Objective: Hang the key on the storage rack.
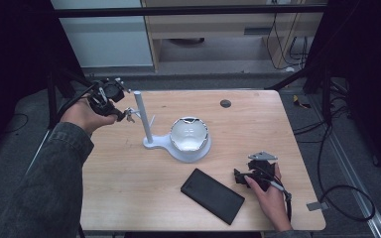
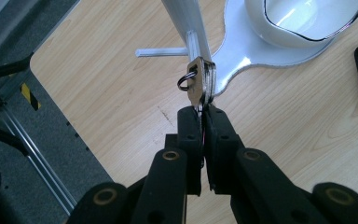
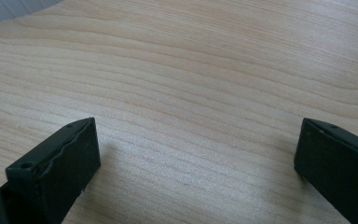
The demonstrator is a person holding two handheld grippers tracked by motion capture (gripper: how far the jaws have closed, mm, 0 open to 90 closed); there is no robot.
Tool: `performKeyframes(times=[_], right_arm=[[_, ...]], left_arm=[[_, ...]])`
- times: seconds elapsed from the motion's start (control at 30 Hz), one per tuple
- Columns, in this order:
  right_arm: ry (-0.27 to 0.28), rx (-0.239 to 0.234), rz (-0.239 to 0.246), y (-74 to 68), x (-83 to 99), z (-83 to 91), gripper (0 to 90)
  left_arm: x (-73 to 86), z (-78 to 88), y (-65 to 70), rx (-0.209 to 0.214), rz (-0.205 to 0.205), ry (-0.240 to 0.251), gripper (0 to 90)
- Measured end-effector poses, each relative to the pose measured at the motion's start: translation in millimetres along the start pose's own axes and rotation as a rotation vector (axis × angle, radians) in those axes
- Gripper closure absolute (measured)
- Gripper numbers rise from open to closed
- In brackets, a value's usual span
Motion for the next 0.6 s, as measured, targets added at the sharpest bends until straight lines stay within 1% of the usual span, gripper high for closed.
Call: performKeyframes(times=[0.27, 0.43, 0.6], right_arm=[[-0.002, -0.002, 0.001, -0.4, 0.3, 0.3, 0.4], [-0.002, -0.003, 0.001, -0.7, 0.4, 0.3, 0.4], [-0.002, -0.003, 0.002, -0.7, 0.4, 0.4, 0.4]], left_arm=[[-1.1, -0.4, -2.4, 0.002, 0.012, 0.006, 85.5], [-1.4, -2.0, -2.9, -0.004, 0.013, 0.001, 85.5], [-2.3, -3.5, -2.4, 0.002, 0.012, 0.002, 85.5]])
Point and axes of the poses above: each handheld gripper's, and its own axes: z roughly backward along the jaws, x roughly out of its underside, y roughly to its right, the point moved 10 cm from there along -z, roughly forward along the jaws, and after that the axes turned 1 degree about -x, right-handed, at the moved point
